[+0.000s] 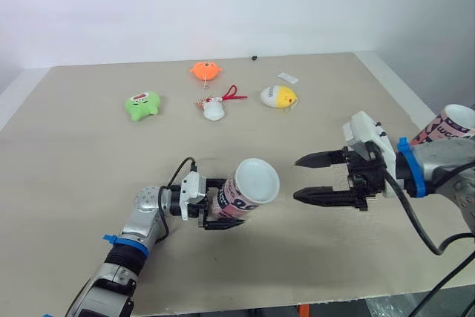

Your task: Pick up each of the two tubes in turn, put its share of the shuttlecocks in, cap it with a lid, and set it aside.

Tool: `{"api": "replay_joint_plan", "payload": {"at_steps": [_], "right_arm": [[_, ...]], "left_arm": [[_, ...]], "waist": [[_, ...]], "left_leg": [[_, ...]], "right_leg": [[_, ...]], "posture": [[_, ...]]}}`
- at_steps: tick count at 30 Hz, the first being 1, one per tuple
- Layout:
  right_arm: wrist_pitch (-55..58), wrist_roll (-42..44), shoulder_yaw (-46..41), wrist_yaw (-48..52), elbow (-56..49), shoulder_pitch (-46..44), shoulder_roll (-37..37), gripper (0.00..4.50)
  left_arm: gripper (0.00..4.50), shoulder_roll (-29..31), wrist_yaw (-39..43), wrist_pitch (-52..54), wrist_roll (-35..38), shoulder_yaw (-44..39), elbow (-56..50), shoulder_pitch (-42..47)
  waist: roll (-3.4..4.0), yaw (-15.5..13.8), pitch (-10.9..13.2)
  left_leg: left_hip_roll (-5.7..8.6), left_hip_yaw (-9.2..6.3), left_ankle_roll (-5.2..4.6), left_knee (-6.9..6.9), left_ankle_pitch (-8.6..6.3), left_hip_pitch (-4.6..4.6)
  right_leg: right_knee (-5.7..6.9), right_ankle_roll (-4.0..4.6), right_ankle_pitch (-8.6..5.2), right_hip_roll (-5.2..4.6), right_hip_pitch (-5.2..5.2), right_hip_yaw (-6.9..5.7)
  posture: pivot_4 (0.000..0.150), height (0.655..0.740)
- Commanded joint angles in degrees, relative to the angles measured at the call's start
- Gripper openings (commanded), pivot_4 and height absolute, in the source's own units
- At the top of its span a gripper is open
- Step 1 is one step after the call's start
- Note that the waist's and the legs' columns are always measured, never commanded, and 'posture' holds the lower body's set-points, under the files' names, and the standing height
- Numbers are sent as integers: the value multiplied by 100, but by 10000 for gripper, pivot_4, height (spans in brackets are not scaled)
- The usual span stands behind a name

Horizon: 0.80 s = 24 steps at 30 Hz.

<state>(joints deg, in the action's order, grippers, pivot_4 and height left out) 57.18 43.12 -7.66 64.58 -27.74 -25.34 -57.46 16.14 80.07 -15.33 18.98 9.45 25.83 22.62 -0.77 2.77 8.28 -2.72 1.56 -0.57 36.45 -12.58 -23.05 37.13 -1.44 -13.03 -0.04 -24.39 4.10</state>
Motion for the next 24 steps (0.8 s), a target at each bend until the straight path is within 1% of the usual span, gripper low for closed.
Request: {"api": "replay_joint_plan", "payload": {"at_steps": [1, 10, 17, 24], "right_arm": [[-103, 77, -95, -54, 104, -131, -71, 44696], [-120, 106, 182, 12, 227, -258, -44, 44696], [-141, 128, 274, 4, 271, -302, -16, 44696], [-183, 122, 245, -19, 121, -35, -62, 44696]], "left_arm": [[45000, 239, 65, 134, 126, -169, -120, -245], [45000, 651, 88, 371, 220, -203, -715, -673], [45000, 686, 92, 383, 249, -169, -772, -694], [45000, 825, 139, 513, 233, -136, -903, -745]], "waist": [[0, -1, 0], [-10, -6, 6], [-16, -17, 10], [-21, -17, 12]], "left_leg": [[-1, 0, 0, 0, 0, 0], [-4, 1, -6, -1, -10, -5], [-3, 2, -7, -1, -12, -6], [-4, 1, -7, -1, -12, -6]], "right_leg": [[0, 2, -1, 0, 0, -1], [-1, -14, -3, -1, -1, -2], [-1, -6, -9, -3, -1, -2], [-1, -13, -6, -2, -1, -3]], "posture": [[1500, 7400], [1500, 7400], [1500, 7400], [1500, 7400]]}}
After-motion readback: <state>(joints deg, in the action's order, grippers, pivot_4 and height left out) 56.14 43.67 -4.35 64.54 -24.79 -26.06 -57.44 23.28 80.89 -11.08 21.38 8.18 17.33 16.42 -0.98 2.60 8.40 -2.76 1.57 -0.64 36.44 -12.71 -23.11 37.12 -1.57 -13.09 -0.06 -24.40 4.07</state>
